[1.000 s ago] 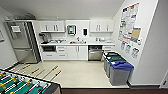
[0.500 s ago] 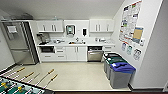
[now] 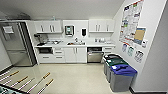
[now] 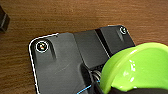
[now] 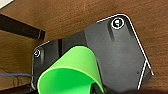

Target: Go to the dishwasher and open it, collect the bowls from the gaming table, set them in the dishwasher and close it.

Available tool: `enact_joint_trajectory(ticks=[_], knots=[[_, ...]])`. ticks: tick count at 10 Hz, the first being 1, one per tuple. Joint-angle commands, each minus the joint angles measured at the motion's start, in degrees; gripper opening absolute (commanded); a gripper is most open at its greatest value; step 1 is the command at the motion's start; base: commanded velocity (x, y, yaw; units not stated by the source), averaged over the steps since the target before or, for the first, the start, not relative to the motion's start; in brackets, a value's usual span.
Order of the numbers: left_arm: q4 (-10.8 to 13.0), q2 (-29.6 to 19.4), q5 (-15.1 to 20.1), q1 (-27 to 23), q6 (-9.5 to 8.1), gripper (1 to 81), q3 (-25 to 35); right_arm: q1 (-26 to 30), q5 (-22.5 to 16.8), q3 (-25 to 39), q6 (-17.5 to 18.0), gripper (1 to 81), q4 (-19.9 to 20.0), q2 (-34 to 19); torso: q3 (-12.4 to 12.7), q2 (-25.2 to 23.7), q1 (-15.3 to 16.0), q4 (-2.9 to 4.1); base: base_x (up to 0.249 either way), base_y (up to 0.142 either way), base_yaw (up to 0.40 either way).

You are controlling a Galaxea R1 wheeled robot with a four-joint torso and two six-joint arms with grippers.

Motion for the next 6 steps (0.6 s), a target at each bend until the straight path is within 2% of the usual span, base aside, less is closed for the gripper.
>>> enact_joint_trajectory(ticks=[1, 6], knots=[[0.2, -0.8, 1.6, -2.6, 0.21, 1.0, 0.0, 2.8, -2.0, 0.2, -0.1, 1.0, -0.3, -0.4, 0.0, 0.0, 0.0, 0.0, 0.191, 0.0, 0.0], [-0.1, -1.0, 1.4, -2.7, 0.13, 1.0, 0.0, 2.9, -2.1, 0.2, -0.1, 1.0, -0.3, -0.3, 0.0, 0.0, 0.0, 0.0, 0.19, 0.0, 0.0]])
